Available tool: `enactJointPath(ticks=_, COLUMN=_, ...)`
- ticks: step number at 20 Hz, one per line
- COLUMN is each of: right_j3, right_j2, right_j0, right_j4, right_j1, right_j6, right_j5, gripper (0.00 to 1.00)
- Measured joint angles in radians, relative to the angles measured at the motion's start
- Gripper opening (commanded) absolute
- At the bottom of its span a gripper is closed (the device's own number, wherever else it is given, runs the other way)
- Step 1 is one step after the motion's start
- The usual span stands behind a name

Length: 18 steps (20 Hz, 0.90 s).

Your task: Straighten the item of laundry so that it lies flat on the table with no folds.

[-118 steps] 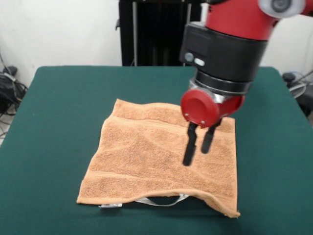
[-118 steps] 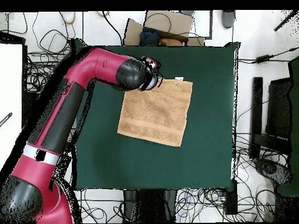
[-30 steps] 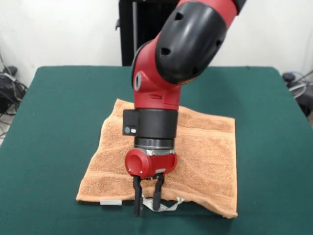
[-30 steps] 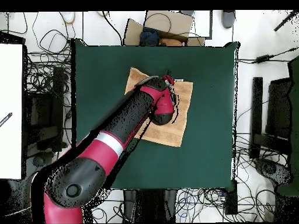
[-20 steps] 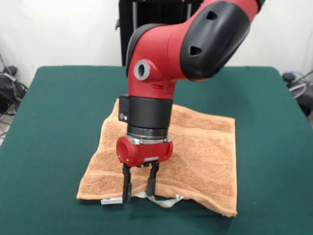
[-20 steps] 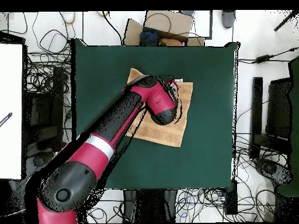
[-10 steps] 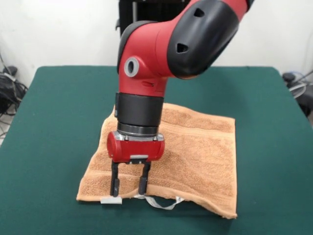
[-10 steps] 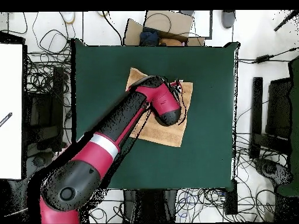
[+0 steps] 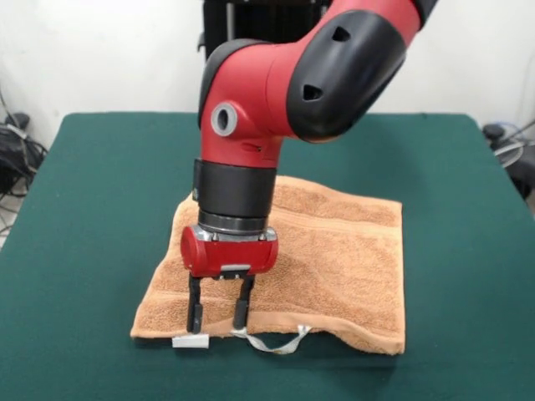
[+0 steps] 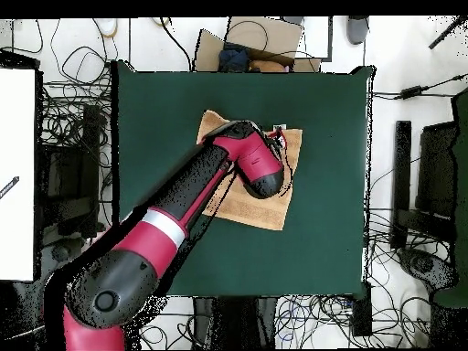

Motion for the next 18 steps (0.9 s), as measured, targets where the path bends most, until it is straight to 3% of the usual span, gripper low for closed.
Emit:
enactJointPath(ticks=5, right_j3=0.0, right_j2=0.0, right_j0=0.006, right_j4=-0.028, right_j1=0.0, right_j6=0.018, right_j5=-0.007, gripper=1.0)
enactJointPath(ticks=10, right_j3=0.0, right_j2=-0.01, right_j0=0.015, right_j4=-0.083, right_j1=0.002, right_j6=0.11, right_j5=-0.053, gripper=1.0)
enactJointPath(ticks=18, right_j3=0.0, right_j2=-0.088, right_j0=0.035, right_j4=-0.21, right_j1=-0.006, right_j6=0.383, right_j5=-0.284, gripper=1.0)
